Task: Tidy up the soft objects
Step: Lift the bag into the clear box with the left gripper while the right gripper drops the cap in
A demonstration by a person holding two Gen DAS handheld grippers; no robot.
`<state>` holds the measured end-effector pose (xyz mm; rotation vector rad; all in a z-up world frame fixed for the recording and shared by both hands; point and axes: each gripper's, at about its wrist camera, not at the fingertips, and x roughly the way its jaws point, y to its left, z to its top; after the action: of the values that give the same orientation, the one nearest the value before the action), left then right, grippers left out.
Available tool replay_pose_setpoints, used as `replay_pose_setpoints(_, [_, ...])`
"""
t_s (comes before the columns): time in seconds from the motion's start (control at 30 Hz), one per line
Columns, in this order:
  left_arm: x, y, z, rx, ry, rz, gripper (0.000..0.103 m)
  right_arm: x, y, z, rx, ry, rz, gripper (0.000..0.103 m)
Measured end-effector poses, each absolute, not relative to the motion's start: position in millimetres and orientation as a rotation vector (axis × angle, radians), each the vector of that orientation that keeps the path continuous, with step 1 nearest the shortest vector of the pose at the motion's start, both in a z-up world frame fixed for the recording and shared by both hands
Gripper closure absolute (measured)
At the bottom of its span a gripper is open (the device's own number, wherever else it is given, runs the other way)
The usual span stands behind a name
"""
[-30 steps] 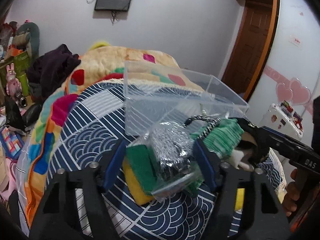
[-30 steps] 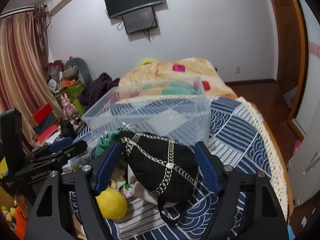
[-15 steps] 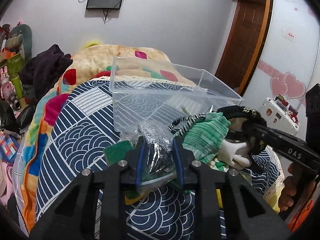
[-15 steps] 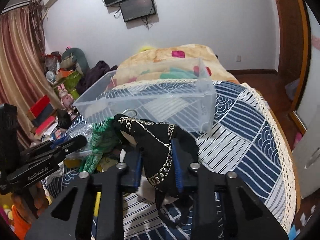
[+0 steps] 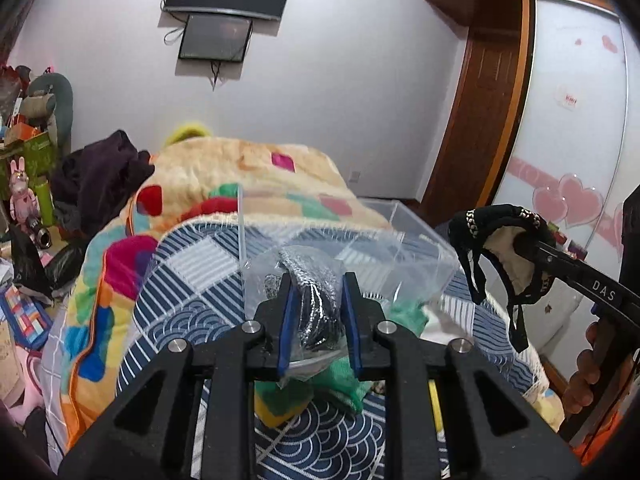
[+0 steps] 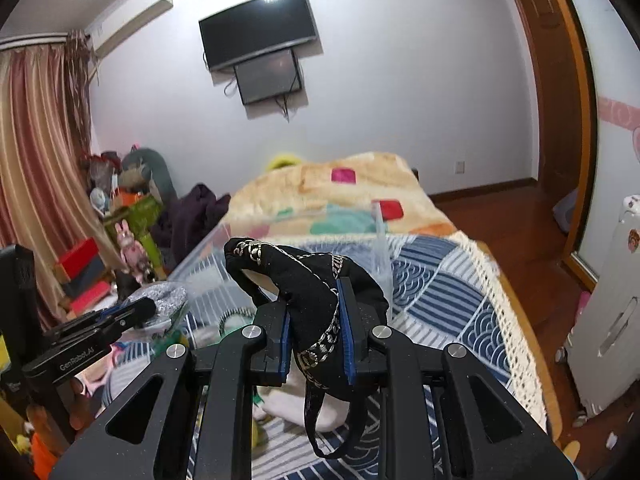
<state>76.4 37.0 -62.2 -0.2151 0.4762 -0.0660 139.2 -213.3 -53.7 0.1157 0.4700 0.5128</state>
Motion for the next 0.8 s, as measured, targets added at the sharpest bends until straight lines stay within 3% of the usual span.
replay_pose_setpoints(0.43, [123,52,-32,-0.218,0.453,-0.073,0.083,168,-196,-25,0.097,0.390,0.492,0.085])
replay_pose_setpoints(0.8, [187,50,-48,-0.183,0.554,-0.054,0.083,221,-171,-50,0.048,0.506,0.467,0.085])
